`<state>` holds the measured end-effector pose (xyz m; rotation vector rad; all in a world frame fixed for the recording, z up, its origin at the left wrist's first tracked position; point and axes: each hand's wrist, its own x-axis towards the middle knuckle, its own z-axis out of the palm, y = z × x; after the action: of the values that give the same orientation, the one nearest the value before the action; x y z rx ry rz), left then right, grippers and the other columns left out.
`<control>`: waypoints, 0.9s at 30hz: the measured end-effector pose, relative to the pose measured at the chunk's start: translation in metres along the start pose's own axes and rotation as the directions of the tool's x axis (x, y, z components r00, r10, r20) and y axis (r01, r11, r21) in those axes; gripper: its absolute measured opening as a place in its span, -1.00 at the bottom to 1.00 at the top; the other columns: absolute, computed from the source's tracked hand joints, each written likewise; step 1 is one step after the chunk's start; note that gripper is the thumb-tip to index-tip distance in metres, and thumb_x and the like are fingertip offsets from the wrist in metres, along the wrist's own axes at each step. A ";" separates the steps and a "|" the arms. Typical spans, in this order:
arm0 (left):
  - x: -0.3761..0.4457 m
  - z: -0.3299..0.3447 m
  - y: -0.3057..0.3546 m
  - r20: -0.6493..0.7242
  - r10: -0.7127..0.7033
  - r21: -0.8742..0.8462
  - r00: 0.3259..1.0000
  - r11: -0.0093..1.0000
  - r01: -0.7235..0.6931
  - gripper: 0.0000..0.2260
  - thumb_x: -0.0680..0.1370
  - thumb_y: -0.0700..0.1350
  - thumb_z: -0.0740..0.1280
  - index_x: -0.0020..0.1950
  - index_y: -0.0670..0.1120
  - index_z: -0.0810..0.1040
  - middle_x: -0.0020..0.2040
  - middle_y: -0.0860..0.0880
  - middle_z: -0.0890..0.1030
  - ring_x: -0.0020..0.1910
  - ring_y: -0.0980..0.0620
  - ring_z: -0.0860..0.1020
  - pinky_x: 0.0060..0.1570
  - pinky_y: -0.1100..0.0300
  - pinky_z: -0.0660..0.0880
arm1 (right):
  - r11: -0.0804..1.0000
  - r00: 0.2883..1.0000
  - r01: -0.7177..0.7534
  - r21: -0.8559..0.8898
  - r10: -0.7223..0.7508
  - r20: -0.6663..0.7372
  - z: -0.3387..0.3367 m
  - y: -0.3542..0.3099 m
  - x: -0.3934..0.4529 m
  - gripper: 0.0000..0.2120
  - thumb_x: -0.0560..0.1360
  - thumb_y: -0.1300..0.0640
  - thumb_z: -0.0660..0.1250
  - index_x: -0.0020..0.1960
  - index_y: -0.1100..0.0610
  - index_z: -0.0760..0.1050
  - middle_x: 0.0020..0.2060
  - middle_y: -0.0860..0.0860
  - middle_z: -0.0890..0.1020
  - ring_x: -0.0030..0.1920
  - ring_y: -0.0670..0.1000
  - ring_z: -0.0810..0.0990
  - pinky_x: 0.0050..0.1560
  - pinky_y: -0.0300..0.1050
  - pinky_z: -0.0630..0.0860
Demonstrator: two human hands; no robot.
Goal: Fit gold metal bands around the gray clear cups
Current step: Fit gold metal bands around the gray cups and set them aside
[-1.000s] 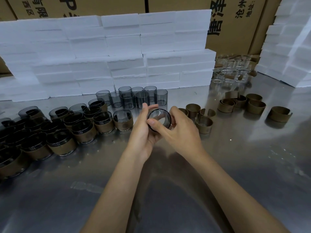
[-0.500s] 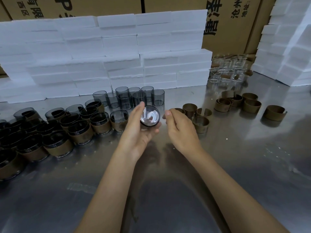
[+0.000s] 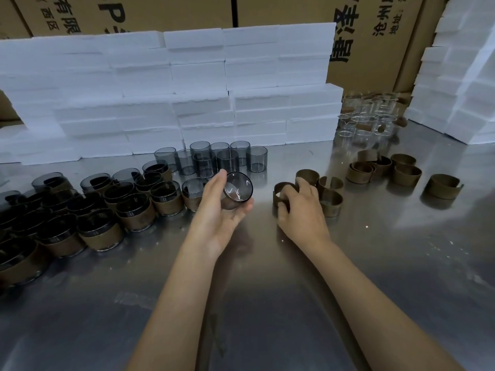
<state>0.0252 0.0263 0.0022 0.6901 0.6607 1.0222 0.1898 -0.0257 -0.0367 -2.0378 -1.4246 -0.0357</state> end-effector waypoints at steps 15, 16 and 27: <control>-0.003 0.004 -0.008 0.204 0.040 0.130 0.978 0.989 -0.067 -0.36 0.41 0.01 0.58 0.43 -0.12 0.50 0.28 -0.22 0.62 0.03 -0.12 0.71 0.34 -0.16 0.52 | 0.788 0.938 0.284 0.546 -0.110 -0.329 -0.026 -0.053 -0.025 -0.52 0.37 0.14 0.59 0.22 0.12 0.51 0.06 -0.04 0.50 0.01 -0.21 0.52 0.01 -0.44 0.39; -0.003 0.004 -0.009 0.199 0.046 0.113 0.979 0.991 -0.069 -0.38 0.40 -0.03 0.58 0.42 -0.11 0.51 0.27 -0.22 0.62 -0.03 -0.09 0.72 0.32 -0.16 0.53 | 0.787 0.936 0.295 0.542 -0.123 -0.330 -0.028 -0.053 -0.024 -0.53 0.37 0.15 0.60 0.22 0.13 0.53 0.06 -0.02 0.51 0.01 -0.21 0.52 0.01 -0.43 0.40; -0.008 0.012 -0.014 0.241 0.008 0.179 0.970 0.983 -0.052 -0.42 0.37 -0.06 0.63 0.35 -0.11 0.57 0.14 -0.16 0.69 0.06 -0.12 0.71 0.13 -0.12 0.63 | 0.493 0.970 -0.242 0.836 0.154 0.190 -0.043 -0.050 -0.015 -0.67 0.56 -0.33 0.28 0.20 -0.18 0.56 0.06 -0.25 0.66 0.04 -0.35 0.60 0.04 -0.29 0.46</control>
<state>0.0393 0.0114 0.0000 0.9715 0.5381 0.8942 0.1554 -0.0500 0.0155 -1.3131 -0.9142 0.7450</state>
